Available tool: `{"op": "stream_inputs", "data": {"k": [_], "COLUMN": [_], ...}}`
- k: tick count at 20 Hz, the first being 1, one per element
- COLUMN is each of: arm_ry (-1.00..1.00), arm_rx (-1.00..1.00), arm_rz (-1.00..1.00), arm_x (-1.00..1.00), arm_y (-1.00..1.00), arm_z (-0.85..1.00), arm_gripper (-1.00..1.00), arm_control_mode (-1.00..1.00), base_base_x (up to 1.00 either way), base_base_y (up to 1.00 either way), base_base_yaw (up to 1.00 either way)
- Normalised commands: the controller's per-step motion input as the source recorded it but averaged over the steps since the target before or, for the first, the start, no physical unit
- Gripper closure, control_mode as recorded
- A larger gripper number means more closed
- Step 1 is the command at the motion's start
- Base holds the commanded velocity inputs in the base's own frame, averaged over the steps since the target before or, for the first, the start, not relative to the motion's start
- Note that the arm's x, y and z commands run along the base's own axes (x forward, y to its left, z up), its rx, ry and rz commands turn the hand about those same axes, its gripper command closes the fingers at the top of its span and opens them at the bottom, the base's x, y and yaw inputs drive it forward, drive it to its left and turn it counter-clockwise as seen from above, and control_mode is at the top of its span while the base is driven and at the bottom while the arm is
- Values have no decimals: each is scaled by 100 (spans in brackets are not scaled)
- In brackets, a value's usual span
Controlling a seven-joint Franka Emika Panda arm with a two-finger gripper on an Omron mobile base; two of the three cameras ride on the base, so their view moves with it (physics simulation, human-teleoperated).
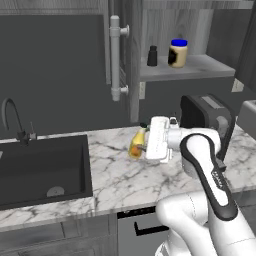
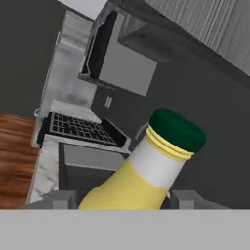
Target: There are various items on the counter. Only move the condiments/shakers into the cabinet.
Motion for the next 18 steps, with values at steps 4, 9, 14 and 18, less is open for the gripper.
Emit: {"op": "stream_inputs", "data": {"k": [4, 9, 14, 18], "arm_ry": [0, 0, 0, 0], "arm_rx": [7, 0, -4, -9], "arm_rz": [-32, -17, -12, -4], "arm_x": [-49, -60, -46, -2], "arm_y": [-36, -73, -61, -5], "arm_z": [100, 100, 93, 70], "arm_gripper": [100, 100, 100, 100], "arm_control_mode": [-100, -100, -100, -100], "base_base_x": [0, 0, 0, 0], "base_base_y": [0, 0, 0, 0], "base_base_yaw": [0, 0, 0, 0]}}
